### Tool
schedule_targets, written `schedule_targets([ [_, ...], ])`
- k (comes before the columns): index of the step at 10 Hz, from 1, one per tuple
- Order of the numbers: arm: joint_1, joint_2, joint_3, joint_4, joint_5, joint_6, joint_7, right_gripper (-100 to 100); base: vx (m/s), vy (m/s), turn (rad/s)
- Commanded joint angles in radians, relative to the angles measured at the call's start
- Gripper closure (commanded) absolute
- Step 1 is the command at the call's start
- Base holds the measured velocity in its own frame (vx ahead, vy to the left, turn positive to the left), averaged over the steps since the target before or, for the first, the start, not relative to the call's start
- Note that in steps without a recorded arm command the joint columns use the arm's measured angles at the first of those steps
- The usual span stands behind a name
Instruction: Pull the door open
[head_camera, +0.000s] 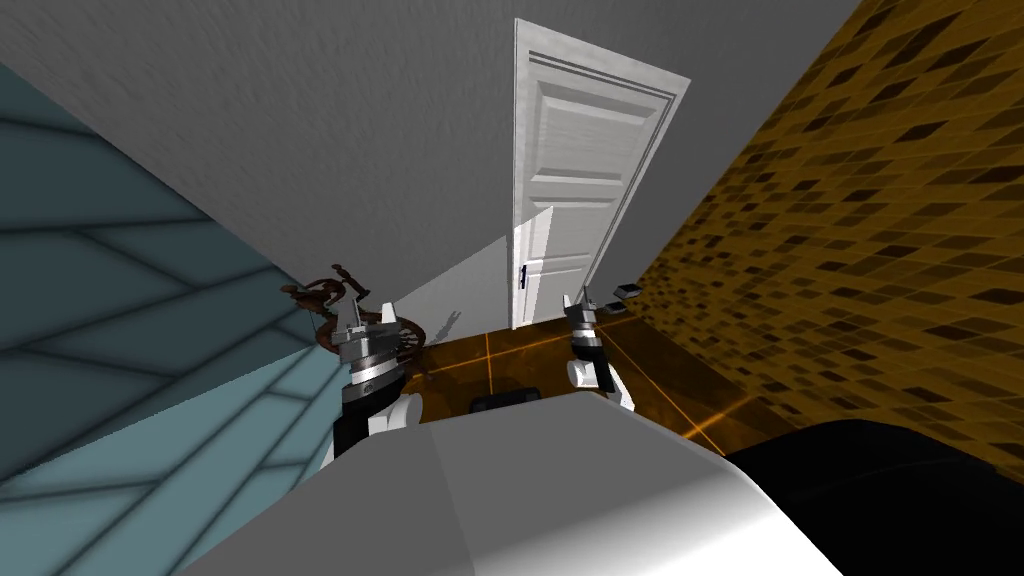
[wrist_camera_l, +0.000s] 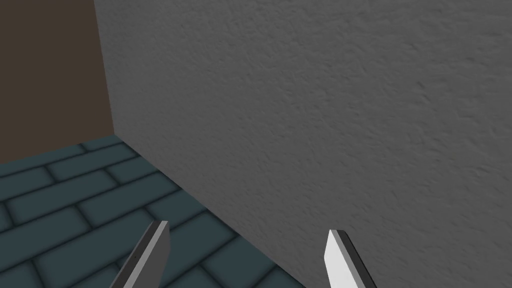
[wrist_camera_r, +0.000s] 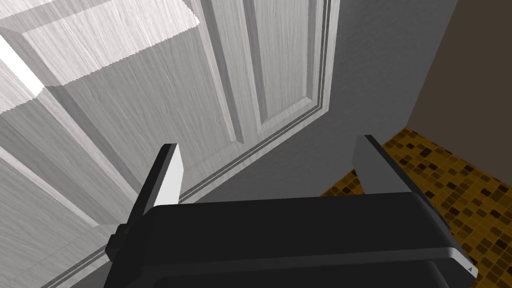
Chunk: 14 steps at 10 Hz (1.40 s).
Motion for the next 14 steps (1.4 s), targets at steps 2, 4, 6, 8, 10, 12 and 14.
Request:
schedule_targets([
  [2,-0.026,-0.015,-0.018,0.074,-0.048,-0.022,-0.057,-100,0.06,-0.061,0.202],
  [4,-0.045,-0.021,-0.025,0.131,-0.083,-0.038,-0.097,-100,0.059,-0.071,0.21],
  [6,-0.065,-0.026,-0.034,0.189,-0.119,-0.055,-0.137,-100,0.048,-0.077,0.198],
  [8,-0.085,-0.031,-0.042,0.248,-0.156,-0.073,-0.179,-100,0.049,-0.079,0.206],
  [10,-0.106,-0.035,-0.051,0.304,-0.194,-0.09,-0.221,-100,0.061,-0.075,0.219],
  [12,-0.117,-0.038,-0.055,0.342,-0.213,-0.099,-0.243,-100,0.03,-0.051,0.09],
  [14,-0.138,-0.042,-0.064,0.404,-0.252,-0.117,-0.286,-100,0.027,-0.067,0.229],
])
